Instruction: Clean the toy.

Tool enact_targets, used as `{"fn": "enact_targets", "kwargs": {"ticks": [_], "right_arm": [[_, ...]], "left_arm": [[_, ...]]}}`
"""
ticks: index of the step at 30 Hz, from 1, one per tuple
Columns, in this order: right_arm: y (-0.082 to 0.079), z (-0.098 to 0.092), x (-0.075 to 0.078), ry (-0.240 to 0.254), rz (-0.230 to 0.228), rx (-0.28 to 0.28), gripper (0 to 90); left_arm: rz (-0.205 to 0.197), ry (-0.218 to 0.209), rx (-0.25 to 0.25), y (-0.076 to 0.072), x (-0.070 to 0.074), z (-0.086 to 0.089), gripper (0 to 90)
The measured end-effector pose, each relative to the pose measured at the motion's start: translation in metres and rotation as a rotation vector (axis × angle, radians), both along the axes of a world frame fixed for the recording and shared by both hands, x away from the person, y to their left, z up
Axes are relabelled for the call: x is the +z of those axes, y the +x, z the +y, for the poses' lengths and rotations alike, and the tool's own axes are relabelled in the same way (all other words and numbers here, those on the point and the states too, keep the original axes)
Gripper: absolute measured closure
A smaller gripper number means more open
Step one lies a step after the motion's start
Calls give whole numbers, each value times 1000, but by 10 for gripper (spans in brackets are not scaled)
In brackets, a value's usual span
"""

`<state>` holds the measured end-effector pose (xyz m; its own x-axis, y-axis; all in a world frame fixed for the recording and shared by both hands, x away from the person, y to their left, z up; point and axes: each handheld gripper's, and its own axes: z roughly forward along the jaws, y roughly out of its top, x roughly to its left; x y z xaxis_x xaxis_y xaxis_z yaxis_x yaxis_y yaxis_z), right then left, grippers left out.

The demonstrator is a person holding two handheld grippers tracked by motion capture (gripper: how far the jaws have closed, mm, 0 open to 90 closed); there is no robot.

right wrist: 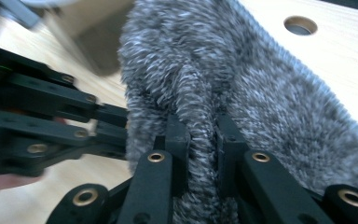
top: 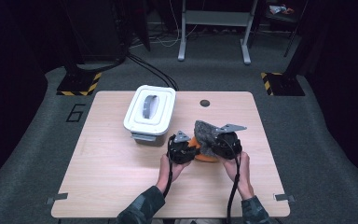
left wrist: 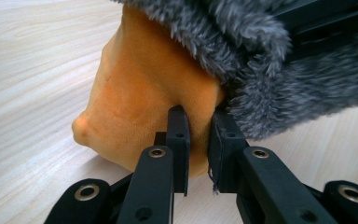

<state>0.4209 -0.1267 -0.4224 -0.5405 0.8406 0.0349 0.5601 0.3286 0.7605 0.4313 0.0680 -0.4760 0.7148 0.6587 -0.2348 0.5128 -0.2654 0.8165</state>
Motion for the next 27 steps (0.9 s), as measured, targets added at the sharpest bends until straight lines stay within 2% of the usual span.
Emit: {"fn": "enact_targets", "kwargs": {"ticks": [3,7,12,17,20,27], "right_arm": [[0,-1,0,-16,-14,-4,793],[-1,-10,0,-28,-22,-40,793],[1,-34,-8,11,-16,-110,792],[4,-52,-20,10,15,-165,791],[9,-63,-31,21,53,-198,790],[19,-72,-59,18,132,-237,790]], "left_arm": [[-4,4,4,-1,0,-1,806],[3,-4,5,0,-1,0,807],[7,-7,6,1,-1,0,807],[10,-2,5,2,-1,0,807],[24,-15,7,2,-3,1,807],[23,-14,4,2,-3,3,806]]}}
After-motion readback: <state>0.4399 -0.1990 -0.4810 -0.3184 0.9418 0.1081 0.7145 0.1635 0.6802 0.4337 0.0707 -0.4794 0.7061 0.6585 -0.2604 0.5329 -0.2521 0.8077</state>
